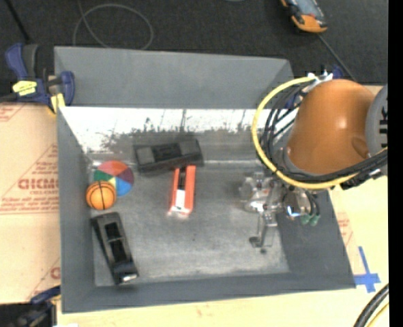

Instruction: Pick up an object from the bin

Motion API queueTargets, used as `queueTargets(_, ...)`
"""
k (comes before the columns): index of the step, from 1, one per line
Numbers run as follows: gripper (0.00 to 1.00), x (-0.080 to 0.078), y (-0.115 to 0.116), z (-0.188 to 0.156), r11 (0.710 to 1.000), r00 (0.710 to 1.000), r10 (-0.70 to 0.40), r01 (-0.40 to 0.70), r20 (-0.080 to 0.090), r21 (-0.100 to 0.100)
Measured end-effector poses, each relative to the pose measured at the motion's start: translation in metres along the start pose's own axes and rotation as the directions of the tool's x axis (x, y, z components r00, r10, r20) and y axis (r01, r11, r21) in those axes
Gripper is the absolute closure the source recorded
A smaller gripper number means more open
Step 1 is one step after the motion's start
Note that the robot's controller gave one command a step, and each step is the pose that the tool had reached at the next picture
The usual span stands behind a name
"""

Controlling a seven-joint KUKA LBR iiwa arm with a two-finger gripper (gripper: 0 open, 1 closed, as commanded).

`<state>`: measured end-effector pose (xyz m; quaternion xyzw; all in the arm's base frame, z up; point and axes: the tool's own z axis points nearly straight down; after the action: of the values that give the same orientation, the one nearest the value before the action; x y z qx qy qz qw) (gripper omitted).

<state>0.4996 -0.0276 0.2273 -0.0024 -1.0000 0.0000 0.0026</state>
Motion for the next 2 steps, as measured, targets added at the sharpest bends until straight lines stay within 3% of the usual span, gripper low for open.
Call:
queueTargets(1,0.0,-0.002,0.0,-0.004,1.0,1.0,-0.001,0.001,0.009,0.001)
queueTargets(2,0.0,-0.039,-0.039,0.061,0.998,0.998,0.06,-0.06,0.015,-0.001)
